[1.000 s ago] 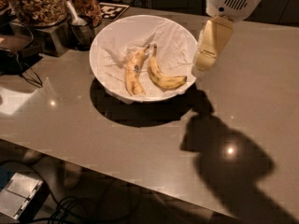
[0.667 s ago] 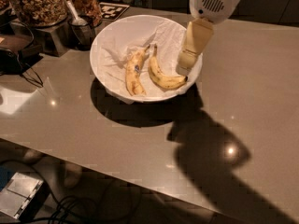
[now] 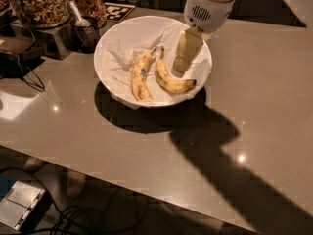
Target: Pick banana from white bowl
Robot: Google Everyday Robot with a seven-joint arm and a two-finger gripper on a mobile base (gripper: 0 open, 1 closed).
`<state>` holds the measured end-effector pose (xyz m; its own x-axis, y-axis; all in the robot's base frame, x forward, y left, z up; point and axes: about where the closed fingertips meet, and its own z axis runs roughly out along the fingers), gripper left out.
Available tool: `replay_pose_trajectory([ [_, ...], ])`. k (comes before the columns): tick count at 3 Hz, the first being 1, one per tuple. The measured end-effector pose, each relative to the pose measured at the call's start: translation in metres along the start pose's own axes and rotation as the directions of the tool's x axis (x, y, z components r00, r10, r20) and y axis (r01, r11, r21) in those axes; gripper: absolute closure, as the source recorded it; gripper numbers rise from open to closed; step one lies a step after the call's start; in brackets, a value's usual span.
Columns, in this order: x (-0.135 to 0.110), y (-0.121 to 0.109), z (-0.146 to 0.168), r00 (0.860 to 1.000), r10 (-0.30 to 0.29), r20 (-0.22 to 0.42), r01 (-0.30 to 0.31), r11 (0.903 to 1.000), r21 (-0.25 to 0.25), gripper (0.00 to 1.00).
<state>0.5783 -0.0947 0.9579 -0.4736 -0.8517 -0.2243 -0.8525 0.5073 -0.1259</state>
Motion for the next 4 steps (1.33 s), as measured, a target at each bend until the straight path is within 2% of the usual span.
replay_pose_trajectory([
  [1, -0.005, 0.001, 0.020, 0.999, 0.036, -0.019, -0.037, 0.9979, -0.052, 0.17],
  [2, -0.017, 0.005, 0.037, 0.999, 0.026, -0.036, -0.029, 0.9952, -0.093, 0.21],
  [3, -0.029, 0.008, 0.048, 0.999, 0.000, -0.047, -0.005, 0.9936, -0.113, 0.29],
  [4, -0.039, 0.003, 0.057, 0.998, -0.015, -0.054, 0.009, 0.9926, -0.121, 0.26],
])
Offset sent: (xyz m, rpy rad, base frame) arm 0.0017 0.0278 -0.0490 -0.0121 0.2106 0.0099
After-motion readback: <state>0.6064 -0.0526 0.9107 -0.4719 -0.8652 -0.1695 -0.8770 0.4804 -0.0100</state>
